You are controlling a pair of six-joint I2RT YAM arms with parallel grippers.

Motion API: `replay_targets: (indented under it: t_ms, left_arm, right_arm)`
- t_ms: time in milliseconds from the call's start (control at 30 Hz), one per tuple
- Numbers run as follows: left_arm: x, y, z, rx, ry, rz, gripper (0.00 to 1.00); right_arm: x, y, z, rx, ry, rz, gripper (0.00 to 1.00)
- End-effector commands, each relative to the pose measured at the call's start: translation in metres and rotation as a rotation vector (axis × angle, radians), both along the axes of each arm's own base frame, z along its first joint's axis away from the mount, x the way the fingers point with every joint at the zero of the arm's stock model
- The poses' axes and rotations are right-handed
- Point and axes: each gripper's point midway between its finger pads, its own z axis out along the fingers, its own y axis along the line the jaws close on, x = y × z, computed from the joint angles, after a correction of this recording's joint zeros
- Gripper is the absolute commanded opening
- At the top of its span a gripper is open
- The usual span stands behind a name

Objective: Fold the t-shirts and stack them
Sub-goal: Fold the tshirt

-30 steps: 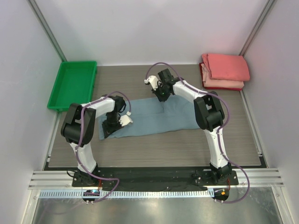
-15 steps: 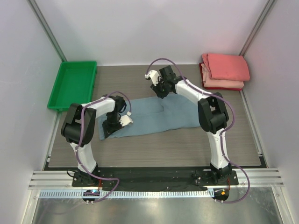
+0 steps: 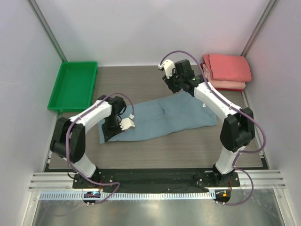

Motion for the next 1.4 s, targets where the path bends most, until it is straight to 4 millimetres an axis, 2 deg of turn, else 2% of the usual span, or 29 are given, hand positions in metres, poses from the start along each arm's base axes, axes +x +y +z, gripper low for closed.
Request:
replay_targets:
  t_ms: [0, 33, 167, 300, 333, 367, 433, 567, 600, 667, 700, 767, 800, 833, 867, 900, 933, 967, 1000, 1033, 1067, 1100, 1133, 1167, 1200, 1233, 1300, 1333, 1367]
  left_arm:
    - [-0.061, -0.008, 0.034, -0.068, 0.184, -0.108, 0.0]
    - [-0.07, -0.013, 0.038, -0.071, 0.206, -0.153, 0.0]
    - [-0.107, -0.027, 0.051, -0.101, 0.287, -0.246, 0.0]
    - [-0.147, -0.048, 0.058, -0.152, 0.332, -0.309, 0.0]
    - [-0.16, -0.057, 0.059, -0.166, 0.353, -0.361, 0.0]
    - [-0.166, -0.062, 0.059, -0.173, 0.354, -0.368, 0.0]
    - [-0.168, -0.073, 0.058, -0.206, 0.354, -0.372, 0.0]
    - [-0.164, -0.079, 0.058, -0.223, 0.334, -0.405, 0.0]
    - [-0.166, -0.083, 0.061, -0.23, 0.334, -0.428, 0.0]
    - [-0.173, -0.094, 0.068, -0.255, 0.353, -0.442, 0.0]
    - [-0.177, -0.096, 0.069, -0.256, 0.373, -0.436, 0.0]
    - [-0.177, -0.109, 0.075, -0.288, 0.375, -0.439, 0.0]
    - [-0.181, -0.113, 0.077, -0.298, 0.386, -0.452, 0.0]
    - [-0.181, -0.121, 0.08, -0.313, 0.381, -0.467, 0.0]
    - [-0.183, -0.124, 0.079, -0.313, 0.386, -0.474, 0.0]
    - [-0.187, -0.131, 0.075, -0.302, 0.397, -0.495, 0.0]
    - [-0.189, -0.135, 0.072, -0.298, 0.404, -0.5, 0.0]
    - [-0.188, -0.145, 0.07, -0.316, 0.391, -0.513, 0.0]
    - [-0.192, -0.152, 0.063, -0.297, 0.408, -0.515, 0.0]
    - [-0.191, -0.16, 0.059, -0.3, 0.403, -0.511, 0.0]
    - [-0.187, -0.176, 0.055, -0.332, 0.38, -0.515, 0.0]
    - [-0.187, -0.185, 0.052, -0.337, 0.378, -0.516, 0.0]
    - [-0.185, -0.193, 0.042, -0.316, 0.39, -0.495, 0.0]
    - [-0.178, -0.208, 0.038, -0.338, 0.36, -0.499, 0.0]
    - [-0.175, -0.214, 0.026, -0.313, 0.377, -0.496, 0.0]
    - [-0.17, -0.228, 0.025, -0.338, 0.361, -0.5, 0.0]
    - [-0.167, -0.242, 0.016, -0.353, 0.367, -0.506, 0.01]
    - [-0.167, -0.246, 0.007, -0.341, 0.384, -0.502, 0.0]
    - [-0.165, -0.256, 0.002, -0.359, 0.387, -0.502, 0.01]
  right_arm:
    - [0.001, -0.048, 0.004, 0.043, 0.04, -0.175, 0.35]
    - [0.004, -0.07, 0.0, 0.063, 0.079, -0.229, 0.35]
    - [-0.02, -0.1, -0.043, 0.027, 0.289, -0.258, 0.34]
    - [-0.031, -0.11, -0.088, -0.035, 0.427, -0.253, 0.29]
    - [-0.033, -0.112, -0.094, -0.041, 0.443, -0.259, 0.29]
    - [-0.034, -0.112, -0.098, -0.047, 0.454, -0.256, 0.29]
    - [-0.031, -0.115, -0.113, -0.081, 0.472, -0.251, 0.28]
    - [-0.018, -0.119, -0.138, -0.128, 0.501, -0.258, 0.27]
    - [-0.015, -0.12, -0.143, -0.137, 0.504, -0.26, 0.27]
    - [-0.002, -0.121, -0.166, -0.167, 0.529, -0.268, 0.27]
    - [-0.002, -0.121, -0.166, -0.171, 0.528, -0.271, 0.27]
    - [0.01, -0.118, -0.179, -0.176, 0.535, -0.262, 0.27]
    - [0.015, -0.115, -0.184, -0.172, 0.537, -0.254, 0.27]
    - [0.029, -0.109, -0.178, -0.166, 0.504, -0.248, 0.26]
    - [0.033, -0.105, -0.196, -0.183, 0.523, -0.234, 0.26]
    - [0.04, -0.1, -0.199, -0.191, 0.512, -0.223, 0.26]
    - [0.059, -0.092, -0.193, -0.181, 0.468, -0.212, 0.26]
    - [0.063, -0.081, -0.206, -0.192, 0.472, -0.185, 0.27]
    - [0.069, -0.072, -0.21, -0.192, 0.462, -0.17, 0.27]
    - [0.089, -0.06, -0.196, -0.175, 0.398, -0.157, 0.27]
    - [0.094, -0.043, -0.195, -0.176, 0.377, -0.127, 0.27]
    - [0.097, -0.034, -0.211, -0.182, 0.382, -0.113, 0.27]
    - [0.112, -0.019, -0.196, -0.16, 0.325, -0.096, 0.27]
    - [0.116, -0.003, -0.195, -0.156, 0.3, -0.069, 0.27]
    - [0.125, 0.01, -0.192, -0.145, 0.263, -0.052, 0.27]
    - [0.131, 0.024, -0.189, -0.163, 0.216, -0.022, 0.28]
    - [0.14, 0.042, -0.184, -0.135, 0.162, 0.007, 0.28]
    - [0.152, 0.051, -0.176, -0.102, 0.099, 0.005, 0.33]
    - [0.156, 0.058, -0.172, -0.082, 0.072, 0.013, 0.34]
